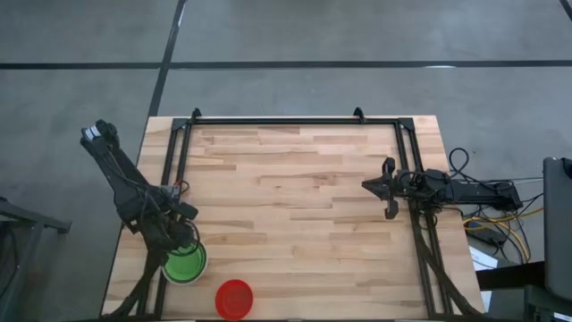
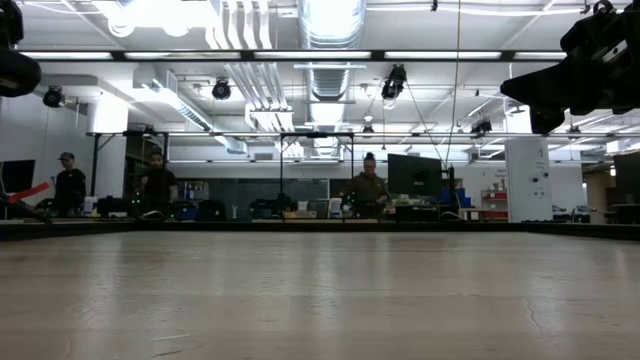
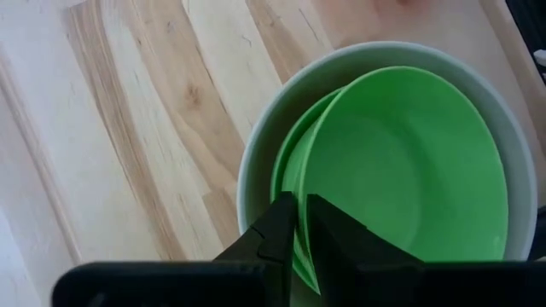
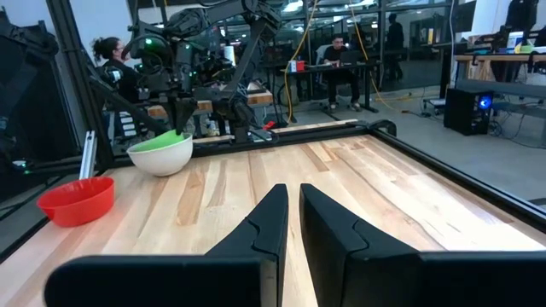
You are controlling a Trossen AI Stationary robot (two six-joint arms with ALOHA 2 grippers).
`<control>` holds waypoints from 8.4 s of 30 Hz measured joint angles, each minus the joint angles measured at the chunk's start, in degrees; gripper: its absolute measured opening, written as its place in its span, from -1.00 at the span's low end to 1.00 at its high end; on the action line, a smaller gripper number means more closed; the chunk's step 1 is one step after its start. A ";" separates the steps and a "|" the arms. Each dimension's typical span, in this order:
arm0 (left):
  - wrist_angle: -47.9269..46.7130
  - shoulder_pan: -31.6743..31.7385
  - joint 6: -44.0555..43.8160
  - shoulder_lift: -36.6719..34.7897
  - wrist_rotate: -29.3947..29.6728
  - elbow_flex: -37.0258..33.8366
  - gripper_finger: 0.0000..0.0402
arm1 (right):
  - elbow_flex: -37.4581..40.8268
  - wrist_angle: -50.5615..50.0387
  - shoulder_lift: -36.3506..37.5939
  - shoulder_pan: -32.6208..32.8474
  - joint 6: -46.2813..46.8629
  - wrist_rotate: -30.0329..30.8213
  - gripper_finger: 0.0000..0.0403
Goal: Nest bowls inside each other
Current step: Stack the green bowl on the other green bowl, then stack the red bowl on the green bowl
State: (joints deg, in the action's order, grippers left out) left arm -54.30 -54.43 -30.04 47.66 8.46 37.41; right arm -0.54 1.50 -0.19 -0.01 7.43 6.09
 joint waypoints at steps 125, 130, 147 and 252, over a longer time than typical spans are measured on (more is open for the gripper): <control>26.86 8.98 -58.97 21.40 -1.52 7.60 -0.27 | 0.00 0.00 0.00 0.00 0.00 0.02 -0.83; 26.73 9.01 -58.58 22.55 -1.52 8.15 -0.27 | 0.00 0.00 0.00 0.00 -0.01 0.00 -0.83; 24.74 9.75 -54.28 31.44 -4.92 15.19 -0.27 | 0.00 0.00 0.00 -0.01 -0.08 0.00 -0.83; 33.26 13.14 -37.01 35.43 -14.32 10.95 -0.27 | 0.00 0.00 0.00 0.00 -0.02 0.00 -0.83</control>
State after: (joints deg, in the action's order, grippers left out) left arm -21.04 -41.30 -67.05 83.09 -5.86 48.36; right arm -0.54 1.50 -0.19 -0.01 7.41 6.09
